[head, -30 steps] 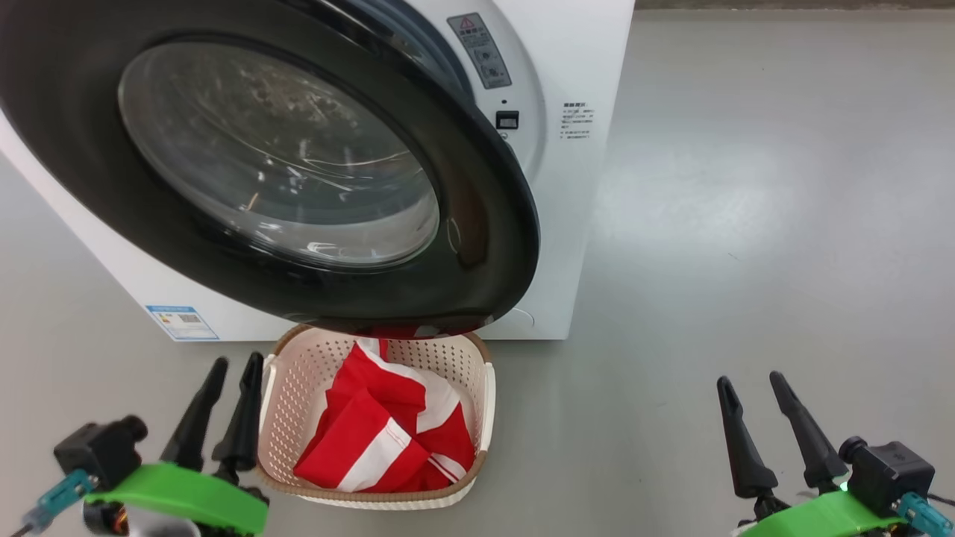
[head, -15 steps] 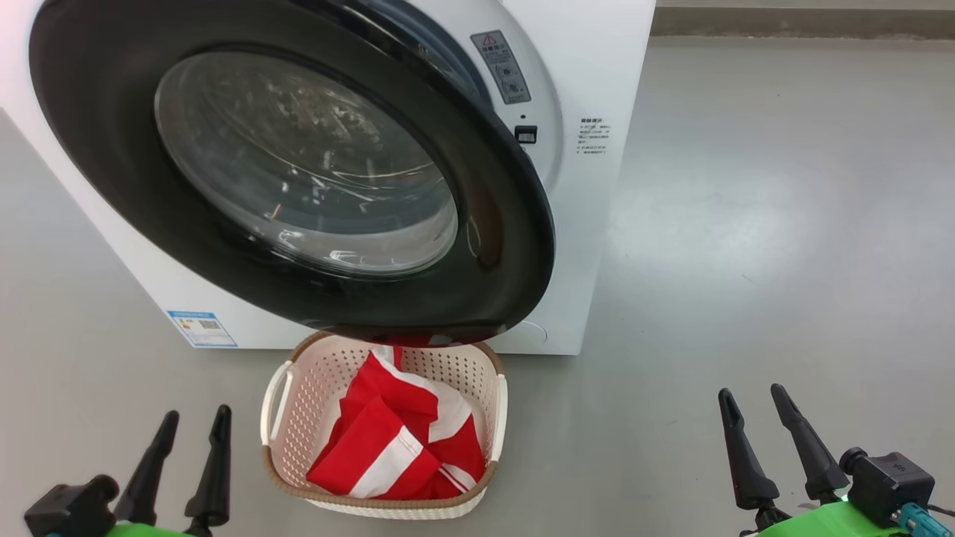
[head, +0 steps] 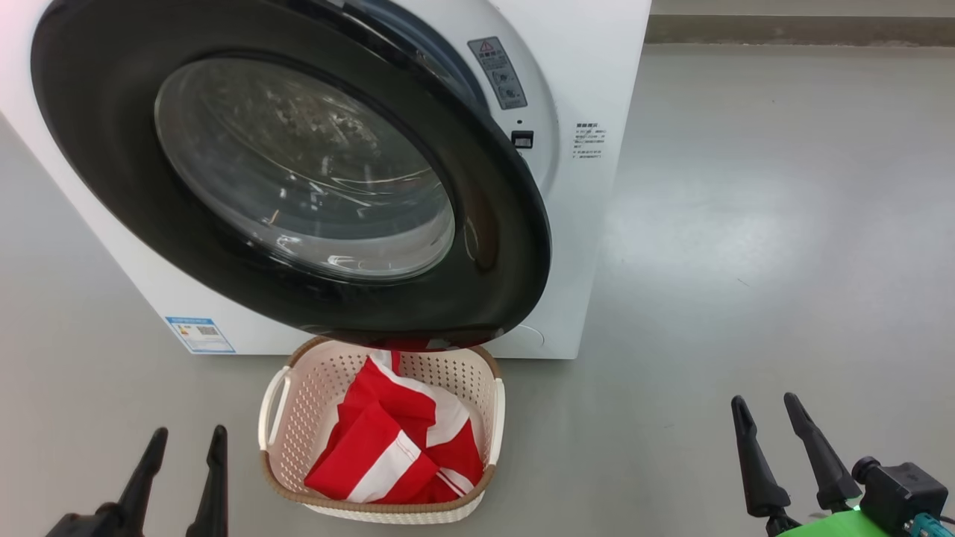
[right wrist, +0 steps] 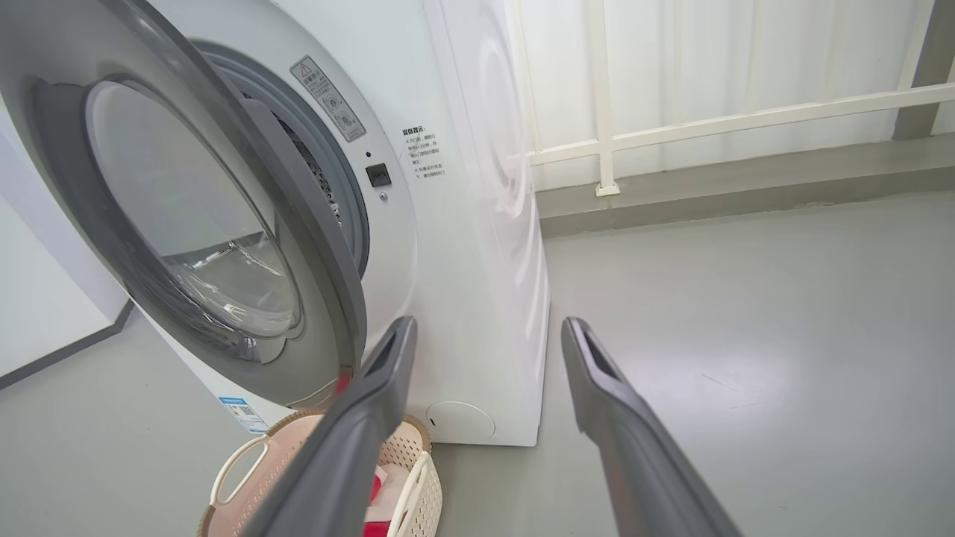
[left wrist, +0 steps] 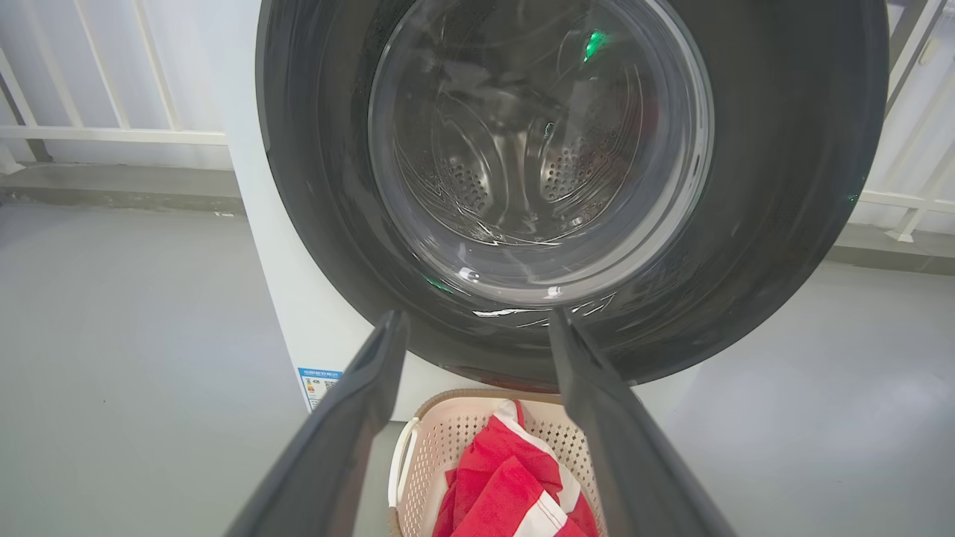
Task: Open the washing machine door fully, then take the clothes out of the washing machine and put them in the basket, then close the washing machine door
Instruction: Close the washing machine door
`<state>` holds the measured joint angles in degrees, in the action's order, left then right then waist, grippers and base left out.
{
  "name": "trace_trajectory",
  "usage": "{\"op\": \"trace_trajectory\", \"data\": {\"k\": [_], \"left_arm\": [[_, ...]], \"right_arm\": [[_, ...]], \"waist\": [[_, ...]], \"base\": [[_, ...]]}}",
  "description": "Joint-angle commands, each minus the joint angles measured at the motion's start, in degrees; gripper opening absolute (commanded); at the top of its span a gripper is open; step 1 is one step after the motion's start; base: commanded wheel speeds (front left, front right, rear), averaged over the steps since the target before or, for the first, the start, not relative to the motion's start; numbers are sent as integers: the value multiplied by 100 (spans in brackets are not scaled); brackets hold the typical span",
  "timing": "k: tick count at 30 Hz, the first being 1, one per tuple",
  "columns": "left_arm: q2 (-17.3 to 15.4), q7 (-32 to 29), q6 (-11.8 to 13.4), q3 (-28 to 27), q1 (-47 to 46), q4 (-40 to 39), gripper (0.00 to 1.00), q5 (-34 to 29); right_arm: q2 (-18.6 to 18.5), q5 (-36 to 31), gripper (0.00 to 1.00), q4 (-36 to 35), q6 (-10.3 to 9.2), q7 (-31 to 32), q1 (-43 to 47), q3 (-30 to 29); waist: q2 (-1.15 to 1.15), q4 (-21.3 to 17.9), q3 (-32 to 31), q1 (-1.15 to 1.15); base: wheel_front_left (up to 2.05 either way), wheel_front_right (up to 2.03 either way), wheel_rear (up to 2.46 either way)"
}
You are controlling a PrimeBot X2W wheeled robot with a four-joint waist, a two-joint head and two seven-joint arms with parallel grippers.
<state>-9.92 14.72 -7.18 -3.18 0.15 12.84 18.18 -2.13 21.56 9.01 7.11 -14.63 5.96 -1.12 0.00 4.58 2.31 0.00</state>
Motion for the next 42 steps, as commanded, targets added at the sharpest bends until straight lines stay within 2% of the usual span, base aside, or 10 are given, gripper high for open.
{"op": "trace_trajectory", "data": {"k": [1,17,18,19,20,21,32,42], "left_arm": [[-53,28,-31,-257,-27,-153,100,-102],[106,28,-31,-222,-18,-176,100,-274],[113,28,-31,-207,-25,-177,100,-279],[123,28,-31,-191,-33,-178,100,-284],[136,28,-31,-174,-39,-179,100,-290],[151,28,-31,-155,-43,-180,100,-299],[386,28,-31,88,-73,-186,100,-346],[518,28,-31,331,-223,-172,100,-315]], "right_arm": [[-75,-27,100,-154,37,-37,23,102],[-75,-36,100,-144,37,-37,13,101],[-75,-31,91,-138,37,-37,3,124],[-75,-26,49,-135,37,-37,-14,149],[-75,-19,33,-132,37,-37,-37,180],[-75,-12,0,-129,37,-37,-66,218],[-75,38,0,28,37,-37,-637,765],[-75,94,0,290,37,-37,-1650,1237]], "waist": [[0,-16,0,0],[0,38,30,0],[0,54,34,0],[0,72,38,0],[0,91,39,0],[0,111,41,0],[0,473,76,0],[0,970,299,0]], "base": [[0,0,0],[0,0,0],[0,0,0],[0,0,0],[0,0,0],[0,0,0],[0,0,0],[0,0,0]]}}
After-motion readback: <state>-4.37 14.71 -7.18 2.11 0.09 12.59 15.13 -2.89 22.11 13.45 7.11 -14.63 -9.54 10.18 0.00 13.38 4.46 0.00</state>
